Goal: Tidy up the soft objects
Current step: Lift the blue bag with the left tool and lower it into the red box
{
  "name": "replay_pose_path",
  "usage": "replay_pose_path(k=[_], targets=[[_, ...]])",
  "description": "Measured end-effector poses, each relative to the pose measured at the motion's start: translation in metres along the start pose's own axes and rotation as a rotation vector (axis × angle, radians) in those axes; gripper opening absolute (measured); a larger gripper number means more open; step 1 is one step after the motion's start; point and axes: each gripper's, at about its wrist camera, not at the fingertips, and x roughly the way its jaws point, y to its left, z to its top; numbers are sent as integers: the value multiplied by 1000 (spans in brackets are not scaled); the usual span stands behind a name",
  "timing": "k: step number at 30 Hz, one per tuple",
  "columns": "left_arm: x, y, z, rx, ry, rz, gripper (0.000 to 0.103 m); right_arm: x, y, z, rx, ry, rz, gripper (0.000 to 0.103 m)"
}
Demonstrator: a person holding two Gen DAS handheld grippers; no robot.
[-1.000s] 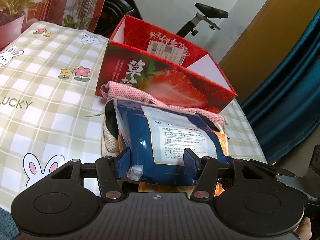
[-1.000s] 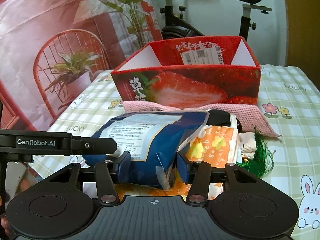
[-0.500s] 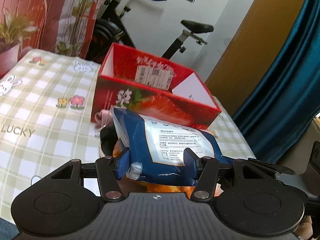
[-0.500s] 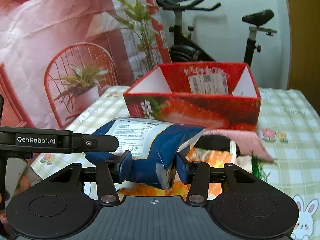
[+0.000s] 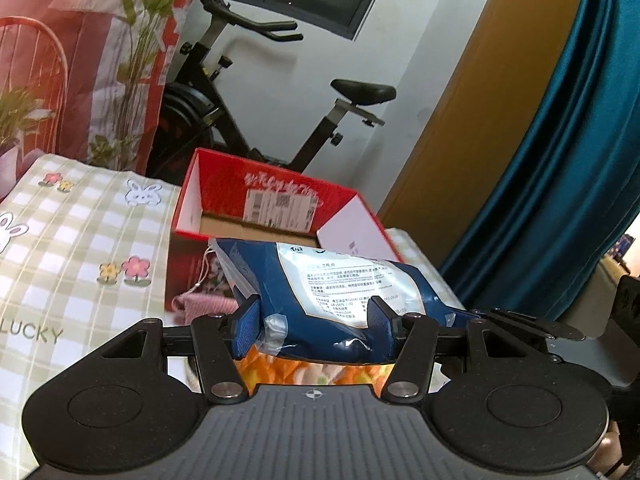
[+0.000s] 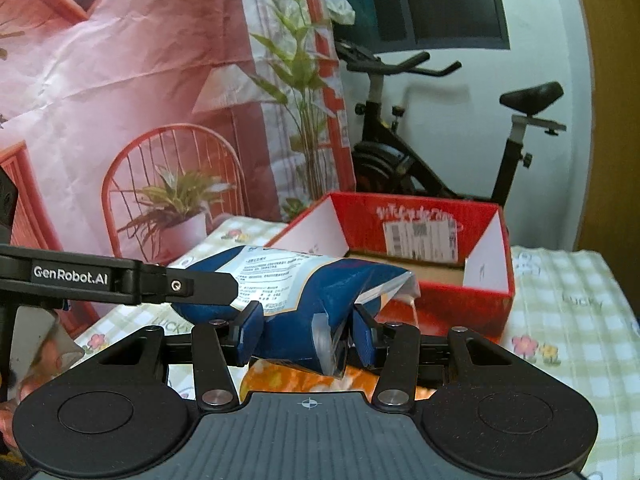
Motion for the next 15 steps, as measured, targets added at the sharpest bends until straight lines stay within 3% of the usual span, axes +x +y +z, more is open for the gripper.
replay_pose_path(k=[9,15], targets=[[15,0,37,32,-53,-10,59,17,-10,38,-46,-48,10,45],[45,13,73,20,-68,-28,59,49,-26,70,-84,-63,3,45]])
